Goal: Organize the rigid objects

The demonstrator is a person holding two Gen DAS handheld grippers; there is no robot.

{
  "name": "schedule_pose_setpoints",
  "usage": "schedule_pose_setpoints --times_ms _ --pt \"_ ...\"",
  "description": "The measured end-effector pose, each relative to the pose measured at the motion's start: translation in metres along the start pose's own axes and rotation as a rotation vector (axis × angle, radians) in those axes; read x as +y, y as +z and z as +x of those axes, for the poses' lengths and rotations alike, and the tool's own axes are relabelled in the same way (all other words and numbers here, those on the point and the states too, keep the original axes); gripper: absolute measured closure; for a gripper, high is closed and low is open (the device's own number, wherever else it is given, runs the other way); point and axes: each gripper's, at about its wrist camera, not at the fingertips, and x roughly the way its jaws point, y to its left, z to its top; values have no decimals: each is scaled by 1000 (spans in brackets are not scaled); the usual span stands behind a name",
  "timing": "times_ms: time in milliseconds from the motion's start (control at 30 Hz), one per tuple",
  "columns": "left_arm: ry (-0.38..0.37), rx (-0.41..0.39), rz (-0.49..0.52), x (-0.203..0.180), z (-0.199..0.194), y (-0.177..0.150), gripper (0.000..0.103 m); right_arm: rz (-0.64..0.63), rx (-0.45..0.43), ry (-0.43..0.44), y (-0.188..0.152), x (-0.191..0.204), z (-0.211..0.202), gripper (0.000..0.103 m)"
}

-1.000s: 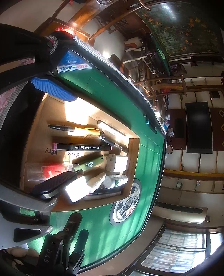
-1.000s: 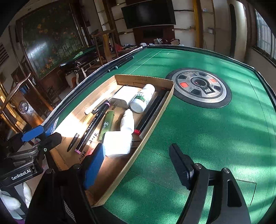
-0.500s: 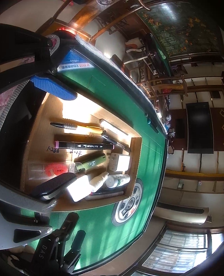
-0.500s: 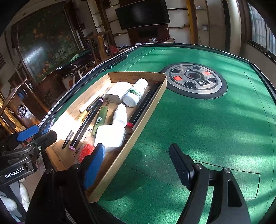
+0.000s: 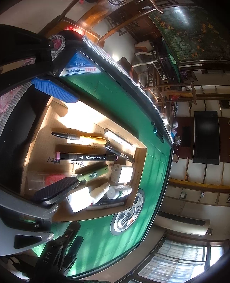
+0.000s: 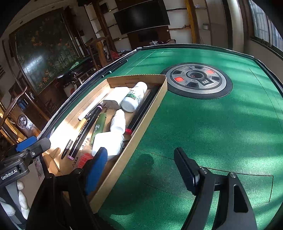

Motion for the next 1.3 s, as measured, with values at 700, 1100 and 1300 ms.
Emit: schedule_pose_setpoints --times_ms 700,1100,1300 --pt "8 -19 -78 16 1 4 15 61 -74 1 -5 -10 -7 25" --pt "15 -96 -41 7 -11 14 13 42 -121 -35 -7 -5 -15 20" --pt "56 -176 -23 -2 -24 27 13 52 -128 -61 -12 -8 -22 20"
